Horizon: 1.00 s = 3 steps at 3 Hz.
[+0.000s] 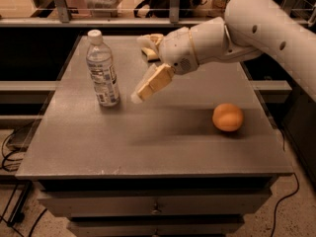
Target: Knock blue plastic bottle over
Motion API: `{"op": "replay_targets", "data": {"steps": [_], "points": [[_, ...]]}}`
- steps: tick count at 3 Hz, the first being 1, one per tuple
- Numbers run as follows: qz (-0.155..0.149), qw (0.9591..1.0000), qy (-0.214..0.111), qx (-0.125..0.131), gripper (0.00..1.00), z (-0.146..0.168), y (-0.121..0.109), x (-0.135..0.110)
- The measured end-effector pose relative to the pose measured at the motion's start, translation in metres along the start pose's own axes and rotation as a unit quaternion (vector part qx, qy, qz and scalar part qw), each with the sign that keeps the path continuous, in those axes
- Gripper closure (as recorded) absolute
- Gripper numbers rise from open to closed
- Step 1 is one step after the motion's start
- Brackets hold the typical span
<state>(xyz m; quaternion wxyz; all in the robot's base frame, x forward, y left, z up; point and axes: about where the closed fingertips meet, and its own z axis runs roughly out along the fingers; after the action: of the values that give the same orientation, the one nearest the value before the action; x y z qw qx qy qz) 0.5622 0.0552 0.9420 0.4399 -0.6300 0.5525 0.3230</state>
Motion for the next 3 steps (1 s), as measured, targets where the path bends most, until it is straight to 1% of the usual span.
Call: {"op": "replay_targets", "data": {"steps": [1, 2, 3], "points": [[-0.004, 0.9994, -0.030, -0.019, 0.00, 0.036, -0.012, -0.005], [-0.005, 0.9980, -0.052, -0.035, 0.00, 0.064, -0.018, -0.013], [-0.005, 0.9959, -0.069, -0.059, 0.18, 0.089, -0.018, -0.023]]}}
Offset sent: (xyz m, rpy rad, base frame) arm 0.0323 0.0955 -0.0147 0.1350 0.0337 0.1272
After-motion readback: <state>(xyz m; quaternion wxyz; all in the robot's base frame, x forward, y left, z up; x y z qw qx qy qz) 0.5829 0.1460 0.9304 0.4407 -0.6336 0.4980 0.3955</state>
